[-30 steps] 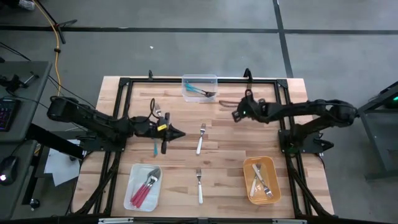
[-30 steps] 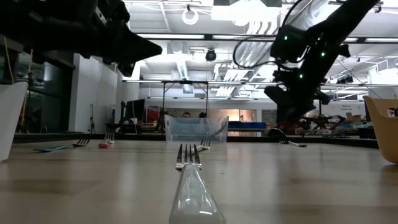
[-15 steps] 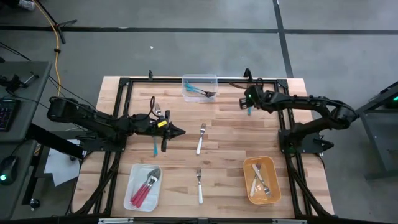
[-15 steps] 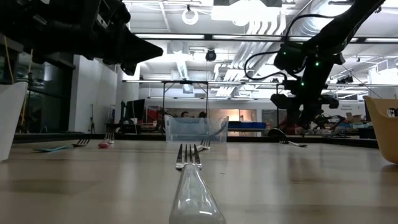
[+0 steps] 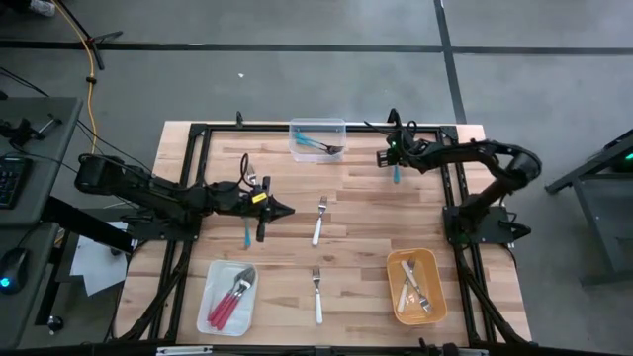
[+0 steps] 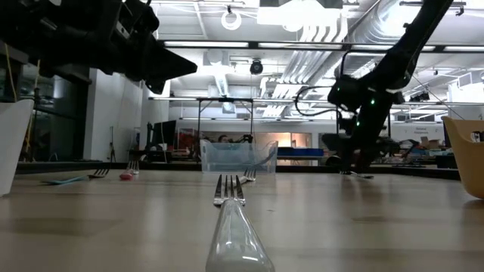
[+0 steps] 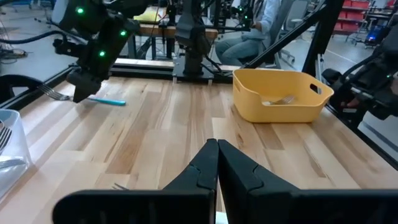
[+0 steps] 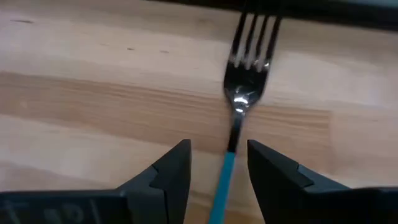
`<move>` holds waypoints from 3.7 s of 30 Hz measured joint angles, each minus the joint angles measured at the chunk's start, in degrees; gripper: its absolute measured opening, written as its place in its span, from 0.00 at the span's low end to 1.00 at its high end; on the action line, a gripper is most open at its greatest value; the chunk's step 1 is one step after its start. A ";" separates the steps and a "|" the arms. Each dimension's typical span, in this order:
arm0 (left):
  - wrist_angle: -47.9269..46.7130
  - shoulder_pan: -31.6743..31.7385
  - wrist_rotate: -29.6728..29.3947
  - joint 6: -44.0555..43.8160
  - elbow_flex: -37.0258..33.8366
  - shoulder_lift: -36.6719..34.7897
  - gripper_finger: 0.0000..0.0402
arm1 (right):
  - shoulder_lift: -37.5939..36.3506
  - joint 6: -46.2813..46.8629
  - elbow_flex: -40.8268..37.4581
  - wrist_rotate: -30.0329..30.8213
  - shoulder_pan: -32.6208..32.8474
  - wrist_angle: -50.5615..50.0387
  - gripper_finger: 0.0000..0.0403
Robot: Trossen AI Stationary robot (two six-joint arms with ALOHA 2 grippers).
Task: Sort silverware by color (type)
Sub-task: Put the blue fork into the transparent bin, then put the white fork into the yellow bin
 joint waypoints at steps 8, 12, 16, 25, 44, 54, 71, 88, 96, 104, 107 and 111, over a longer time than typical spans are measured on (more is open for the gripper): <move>-0.98 -0.02 -0.03 -0.05 0.00 0.00 0.00 | 3.56 -0.85 1.56 1.27 0.12 1.41 0.33; -1.02 -0.02 -0.07 -0.02 0.00 0.00 0.00 | 3.58 -1.07 1.75 0.32 0.13 1.38 0.20; -1.11 -0.02 -0.10 0.25 0.00 0.00 0.00 | 3.60 -2.62 1.86 -1.23 0.14 0.71 0.05; -1.97 -0.02 -0.10 -0.03 0.00 0.00 0.00 | 0.66 -7.75 3.10 -5.80 0.84 -5.32 0.04; -1.92 -0.04 -0.13 1.46 0.00 0.00 0.00 | 0.04 -21.06 33.08 -6.87 18.40 -15.31 0.04; -2.03 -0.04 -0.15 1.74 0.00 0.00 0.00 | 26.33 -32.09 64.83 -13.06 16.01 -27.56 0.04; -1.92 2.71 -0.32 2.52 0.00 0.00 0.00 | 40.15 -36.85 73.99 -18.39 11.36 -29.79 0.04; -1.88 4.55 1.27 3.15 0.00 0.00 0.00 | 38.71 -38.10 73.94 -17.66 11.49 -31.85 0.19; -1.90 4.55 1.10 4.36 0.02 0.00 0.00 | 32.71 -40.94 70.88 -16.87 15.52 -33.12 0.19; -3.16 4.52 1.05 2.58 0.02 0.00 0.00 | 21.58 -35.06 44.93 -14.91 21.30 -6.35 0.03; -4.06 4.52 0.99 1.39 0.02 0.00 0.00 | 14.92 -31.83 33.38 -15.06 24.51 1.64 0.01; -4.51 4.52 0.97 1.34 0.02 0.00 0.00 | 4.83 -26.74 21.96 -13.57 29.82 6.12 0.01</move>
